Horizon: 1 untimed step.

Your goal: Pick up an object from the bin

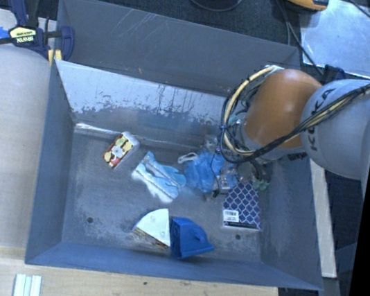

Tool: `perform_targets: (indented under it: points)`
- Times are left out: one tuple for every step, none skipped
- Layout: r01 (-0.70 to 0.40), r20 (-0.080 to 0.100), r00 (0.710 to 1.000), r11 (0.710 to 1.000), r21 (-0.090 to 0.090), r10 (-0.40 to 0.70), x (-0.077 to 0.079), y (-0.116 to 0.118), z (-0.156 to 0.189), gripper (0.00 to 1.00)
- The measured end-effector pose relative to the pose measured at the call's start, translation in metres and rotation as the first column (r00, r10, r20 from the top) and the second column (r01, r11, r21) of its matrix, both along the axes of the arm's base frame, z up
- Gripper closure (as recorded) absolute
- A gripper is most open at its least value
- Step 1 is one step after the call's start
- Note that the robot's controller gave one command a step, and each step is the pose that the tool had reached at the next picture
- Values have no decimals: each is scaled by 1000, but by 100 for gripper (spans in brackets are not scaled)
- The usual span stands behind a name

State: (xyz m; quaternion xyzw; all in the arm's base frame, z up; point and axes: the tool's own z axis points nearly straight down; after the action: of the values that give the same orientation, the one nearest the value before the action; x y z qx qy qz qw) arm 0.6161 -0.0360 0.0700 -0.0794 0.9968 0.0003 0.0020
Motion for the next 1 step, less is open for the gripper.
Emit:
perform_targets:
  points:
    - [272, -2, 962, 962, 5, -272, 5, -7, 1, 0]
